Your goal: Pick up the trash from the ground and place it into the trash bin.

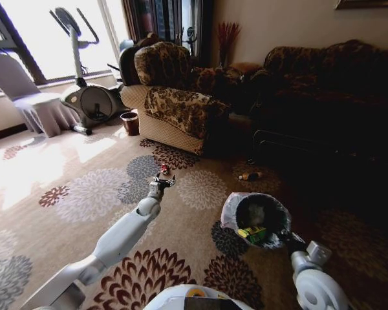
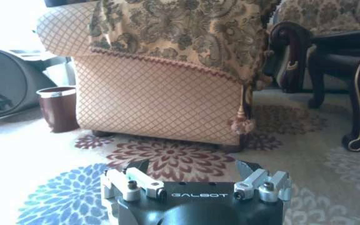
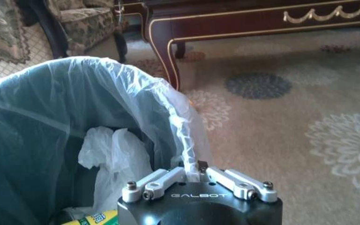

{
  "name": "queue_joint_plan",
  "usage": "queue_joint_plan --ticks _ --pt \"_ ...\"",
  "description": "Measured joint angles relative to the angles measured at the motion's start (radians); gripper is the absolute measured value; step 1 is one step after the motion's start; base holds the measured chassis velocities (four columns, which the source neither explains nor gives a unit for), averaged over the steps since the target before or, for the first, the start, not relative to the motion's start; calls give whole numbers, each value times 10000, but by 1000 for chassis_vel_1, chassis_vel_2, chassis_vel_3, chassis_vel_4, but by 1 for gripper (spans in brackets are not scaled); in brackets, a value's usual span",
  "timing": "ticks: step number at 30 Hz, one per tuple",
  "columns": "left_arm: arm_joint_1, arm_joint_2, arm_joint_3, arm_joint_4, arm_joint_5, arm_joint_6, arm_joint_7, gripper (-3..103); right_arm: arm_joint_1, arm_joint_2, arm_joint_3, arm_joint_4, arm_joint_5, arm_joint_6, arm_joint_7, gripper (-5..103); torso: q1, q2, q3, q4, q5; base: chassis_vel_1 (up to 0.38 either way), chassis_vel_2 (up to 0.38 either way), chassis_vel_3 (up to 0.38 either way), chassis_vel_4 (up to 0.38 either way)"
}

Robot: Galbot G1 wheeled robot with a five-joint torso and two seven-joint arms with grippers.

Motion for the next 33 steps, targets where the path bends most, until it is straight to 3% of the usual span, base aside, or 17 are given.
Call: queue_joint_plan --ticks 6,11,14,17,19,22,33 --pt "34 23 -50 0 14 271 -179 93 174 -59 -106 -223 -435 504 337 0 0 0 0 2 2 74 85 80 70" --pt "84 113 -41 -32 -7 250 24 95 158 -60 -80 -139 -273 353 399 0 0 0 0 8 -1 95 113 100 75" --pt "138 200 17 -95 19 6 432 100 120 51 -133 -65 -187 221 447 0 0 0 0 11 1 52 86 76 59" --pt "186 295 50 -183 61 -27 962 98 118 103 -196 -59 -162 205 527 0 0 0 0 2 -3 5 21 17 1" --pt "263 467 115 -269 219 -166 1758 97 108 128 -226 -60 -127 179 589 0 -1 0 0 -3 1 0 0 0 0" --pt "315 509 161 -272 447 -355 2080 97 109 143 -230 -60 -102 175 597 0 0 0 0 -3 1 0 0 0 0" --pt "231 483 165 -144 486 -597 2040 97 177 160 -320 -124 -54 176 564 0 -2 0 0 2 1 -134 21 155 -2"
